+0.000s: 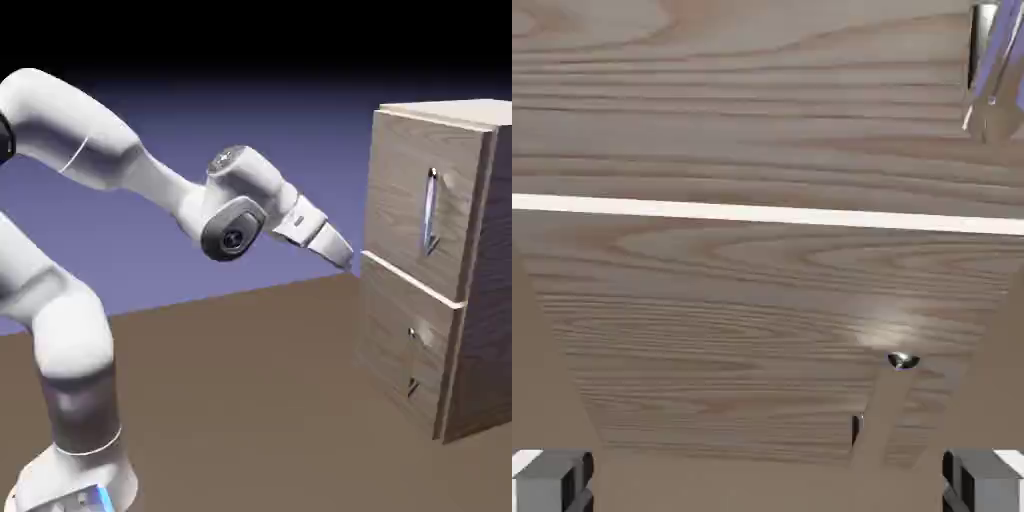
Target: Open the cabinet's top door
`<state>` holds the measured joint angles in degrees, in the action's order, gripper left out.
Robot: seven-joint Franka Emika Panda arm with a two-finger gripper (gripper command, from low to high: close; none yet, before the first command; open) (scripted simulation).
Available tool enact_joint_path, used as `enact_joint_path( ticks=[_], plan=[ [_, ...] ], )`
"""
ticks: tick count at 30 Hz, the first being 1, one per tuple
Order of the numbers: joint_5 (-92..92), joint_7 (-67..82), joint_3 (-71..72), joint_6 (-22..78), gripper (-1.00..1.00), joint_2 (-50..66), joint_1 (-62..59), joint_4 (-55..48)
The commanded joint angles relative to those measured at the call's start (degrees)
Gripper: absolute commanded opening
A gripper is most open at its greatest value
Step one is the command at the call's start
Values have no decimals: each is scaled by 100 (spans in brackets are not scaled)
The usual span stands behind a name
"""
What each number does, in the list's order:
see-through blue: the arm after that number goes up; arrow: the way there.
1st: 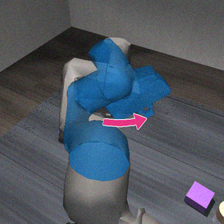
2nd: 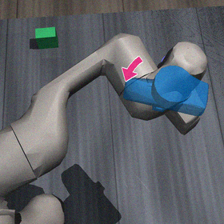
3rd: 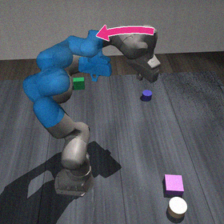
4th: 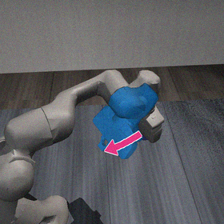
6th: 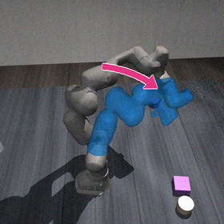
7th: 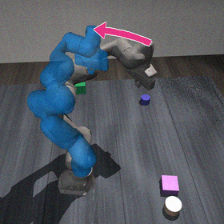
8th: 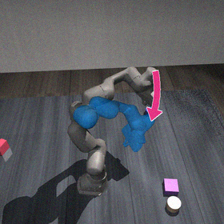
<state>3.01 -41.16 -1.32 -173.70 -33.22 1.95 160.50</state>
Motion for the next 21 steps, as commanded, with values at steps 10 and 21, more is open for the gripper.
enact_joint_path(
  ticks=[10,21],
  plan=[
    [2492,1076,-1093,254,0,-465,1047,-416],
    [5233,2258,-2296,533,0,-976,2199,-874]
  ],
)
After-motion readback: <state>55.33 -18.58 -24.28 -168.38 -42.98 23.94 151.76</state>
